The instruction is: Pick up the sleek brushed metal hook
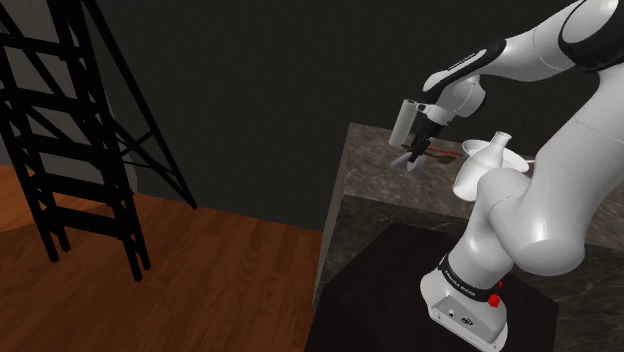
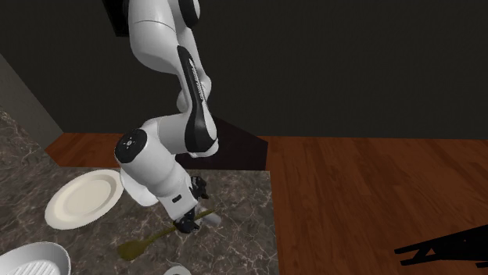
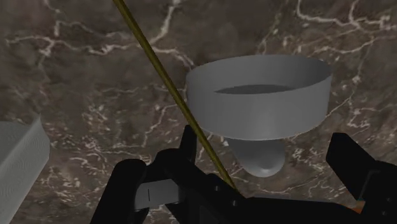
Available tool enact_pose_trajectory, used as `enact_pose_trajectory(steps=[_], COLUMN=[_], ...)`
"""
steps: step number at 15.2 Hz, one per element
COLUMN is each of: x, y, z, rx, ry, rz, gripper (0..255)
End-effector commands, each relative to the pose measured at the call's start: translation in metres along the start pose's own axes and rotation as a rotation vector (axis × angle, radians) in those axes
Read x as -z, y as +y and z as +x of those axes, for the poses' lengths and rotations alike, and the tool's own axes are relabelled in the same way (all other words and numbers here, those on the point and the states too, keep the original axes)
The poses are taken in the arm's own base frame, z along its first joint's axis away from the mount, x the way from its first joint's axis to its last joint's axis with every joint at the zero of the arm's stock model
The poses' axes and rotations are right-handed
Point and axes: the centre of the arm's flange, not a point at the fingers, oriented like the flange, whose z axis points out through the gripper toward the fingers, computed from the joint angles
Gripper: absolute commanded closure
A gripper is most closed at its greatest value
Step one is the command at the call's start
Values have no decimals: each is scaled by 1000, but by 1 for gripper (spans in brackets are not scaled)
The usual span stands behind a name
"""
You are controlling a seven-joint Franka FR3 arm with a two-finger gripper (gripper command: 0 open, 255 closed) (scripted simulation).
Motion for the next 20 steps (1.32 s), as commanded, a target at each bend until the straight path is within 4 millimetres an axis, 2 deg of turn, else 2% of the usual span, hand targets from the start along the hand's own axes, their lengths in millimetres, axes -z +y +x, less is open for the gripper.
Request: enact_pose_trajectory(steps=[1,2,11,20], x=[-5,-5,-5,41], y=[-2,-2,-2,-9], z=[-1,-2,-1,9], rx=[0,0,0,0], ry=[-1,-1,-1,-1], rz=[6,6,6,6], gripper=[0,255,255,255])
